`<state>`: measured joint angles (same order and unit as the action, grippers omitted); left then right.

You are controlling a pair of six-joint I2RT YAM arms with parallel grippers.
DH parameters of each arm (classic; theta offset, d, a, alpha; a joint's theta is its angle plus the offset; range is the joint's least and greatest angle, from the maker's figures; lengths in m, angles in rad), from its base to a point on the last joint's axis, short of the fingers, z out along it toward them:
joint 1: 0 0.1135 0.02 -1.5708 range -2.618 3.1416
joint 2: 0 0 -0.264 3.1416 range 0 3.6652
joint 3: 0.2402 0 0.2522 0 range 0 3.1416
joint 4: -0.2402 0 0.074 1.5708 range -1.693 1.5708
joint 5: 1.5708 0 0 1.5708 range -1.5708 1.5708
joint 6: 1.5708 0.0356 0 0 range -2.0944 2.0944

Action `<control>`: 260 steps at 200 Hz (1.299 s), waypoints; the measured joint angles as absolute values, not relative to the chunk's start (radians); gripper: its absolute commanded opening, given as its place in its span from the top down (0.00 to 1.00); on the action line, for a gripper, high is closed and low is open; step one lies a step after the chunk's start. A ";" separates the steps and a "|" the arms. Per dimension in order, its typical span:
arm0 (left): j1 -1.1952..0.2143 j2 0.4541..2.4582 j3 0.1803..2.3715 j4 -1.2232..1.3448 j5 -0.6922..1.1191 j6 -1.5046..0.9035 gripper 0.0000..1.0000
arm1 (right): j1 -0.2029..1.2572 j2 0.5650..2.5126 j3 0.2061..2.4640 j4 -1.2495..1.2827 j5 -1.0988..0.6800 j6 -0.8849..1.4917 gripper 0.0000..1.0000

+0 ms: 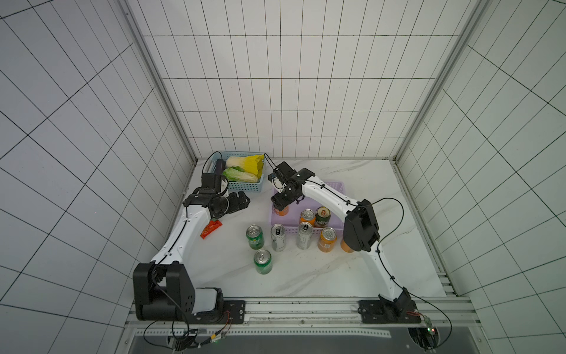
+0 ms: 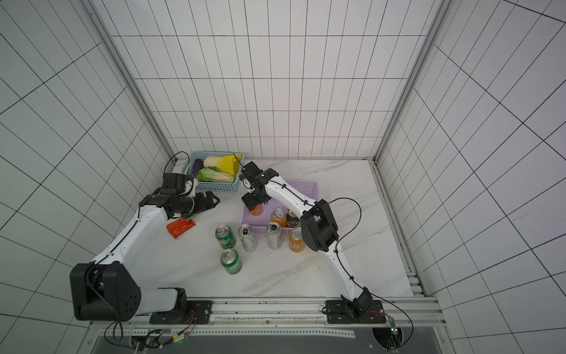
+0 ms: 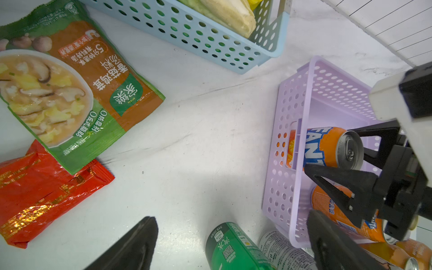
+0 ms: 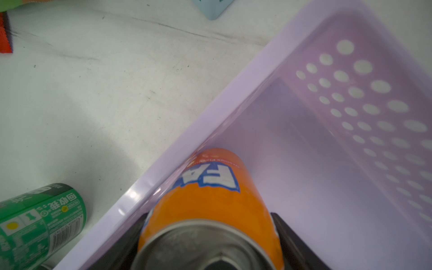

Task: Take out the drinks from the basket
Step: Pick up the drink from the basket.

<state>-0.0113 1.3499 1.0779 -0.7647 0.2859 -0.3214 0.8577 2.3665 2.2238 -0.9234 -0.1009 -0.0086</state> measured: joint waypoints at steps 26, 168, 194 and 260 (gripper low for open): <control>-0.011 1.354 1.078 -0.765 0.287 -0.321 0.02 | 0.858 2.371 2.233 -0.926 -0.096 -0.009 0.33; -0.011 1.356 1.078 -0.764 0.291 -0.321 0.02 | 0.859 2.278 2.229 -0.950 -0.045 -0.006 0.41; -0.010 1.356 1.078 -0.764 0.294 -0.321 0.02 | 0.859 2.204 2.225 -0.956 -0.037 0.000 0.42; -0.010 1.356 1.078 -0.764 0.309 -0.315 0.02 | 0.865 2.054 2.221 -1.024 -0.028 0.014 0.42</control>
